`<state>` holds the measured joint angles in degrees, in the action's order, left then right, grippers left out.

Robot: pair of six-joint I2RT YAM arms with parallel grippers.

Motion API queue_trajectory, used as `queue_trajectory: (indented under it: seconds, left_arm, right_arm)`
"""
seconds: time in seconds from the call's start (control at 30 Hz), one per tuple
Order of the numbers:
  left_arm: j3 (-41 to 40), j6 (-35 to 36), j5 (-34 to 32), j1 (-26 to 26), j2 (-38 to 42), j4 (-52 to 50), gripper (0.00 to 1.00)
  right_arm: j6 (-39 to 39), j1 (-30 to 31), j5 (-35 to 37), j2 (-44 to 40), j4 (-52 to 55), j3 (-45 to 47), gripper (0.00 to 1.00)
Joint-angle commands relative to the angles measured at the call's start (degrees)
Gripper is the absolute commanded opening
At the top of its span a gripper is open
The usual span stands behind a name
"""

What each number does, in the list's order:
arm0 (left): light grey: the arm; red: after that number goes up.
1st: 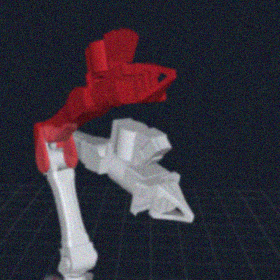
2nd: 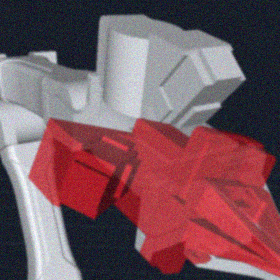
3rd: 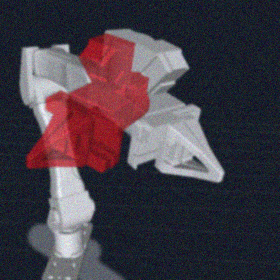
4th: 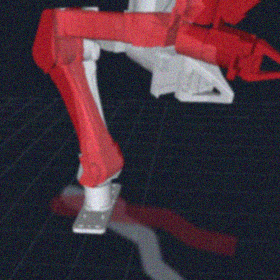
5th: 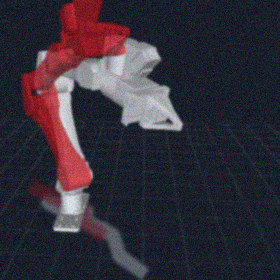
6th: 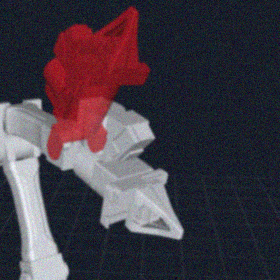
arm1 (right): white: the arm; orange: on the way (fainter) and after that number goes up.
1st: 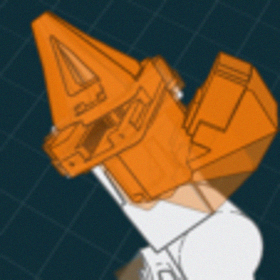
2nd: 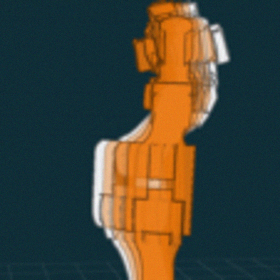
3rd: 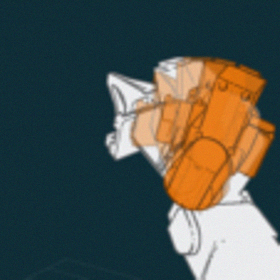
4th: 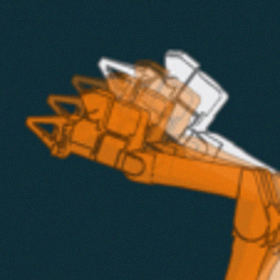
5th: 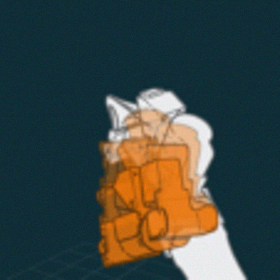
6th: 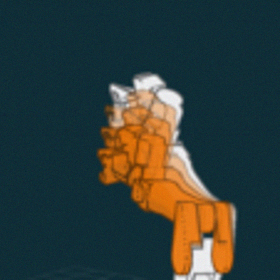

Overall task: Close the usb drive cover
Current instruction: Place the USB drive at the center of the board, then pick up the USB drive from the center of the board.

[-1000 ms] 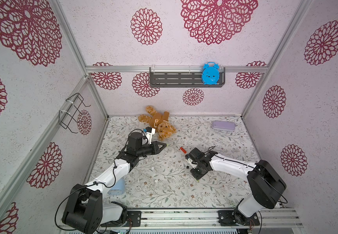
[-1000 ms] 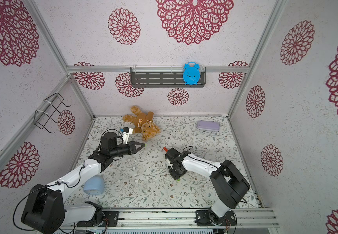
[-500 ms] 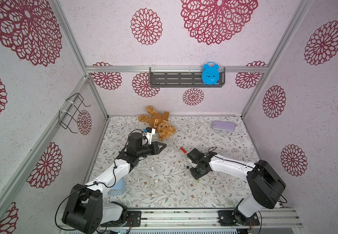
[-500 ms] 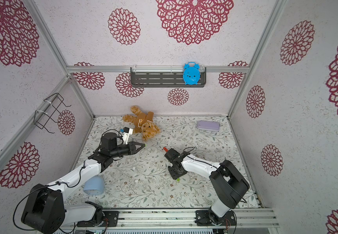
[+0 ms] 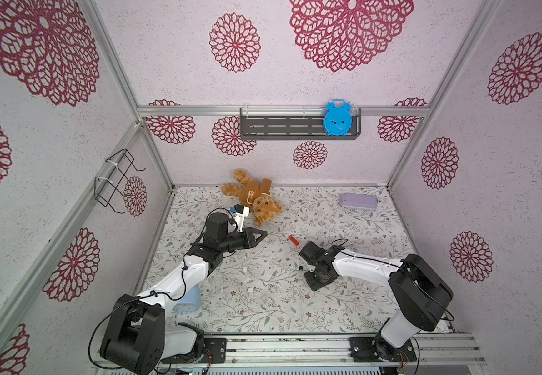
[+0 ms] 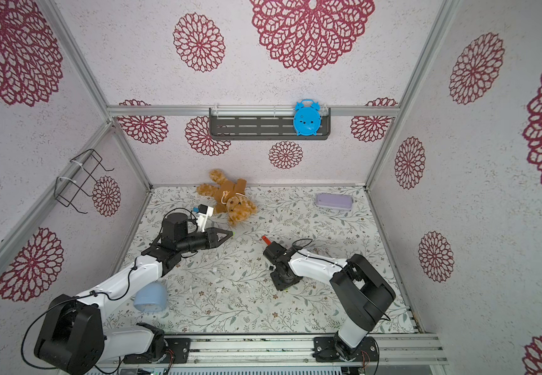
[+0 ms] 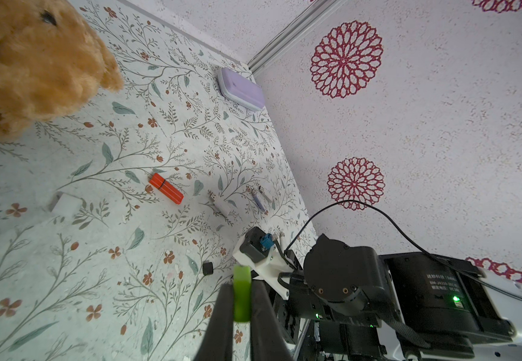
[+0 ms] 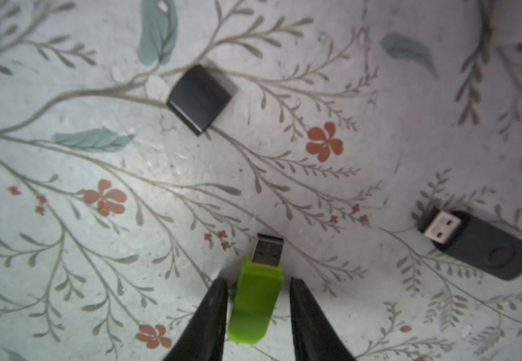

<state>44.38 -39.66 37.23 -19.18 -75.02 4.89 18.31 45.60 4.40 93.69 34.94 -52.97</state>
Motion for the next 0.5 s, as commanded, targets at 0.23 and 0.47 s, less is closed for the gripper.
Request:
queue_trajectory:
  seconds: [0.23, 0.47]
  left_arm:
    - [-0.3, 0.7, 0.6, 0.5, 0.1, 0.1, 0.09]
    - [-0.1, 0.4, 0.7, 0.5, -0.5, 0.5, 0.09]
  right_arm:
    - [2.6, 0.5, -0.4, 0.6, 2.0, 1.7, 0.35]
    - [2.6, 0.5, -0.8, -0.1, 1.7, 1.8, 0.36]
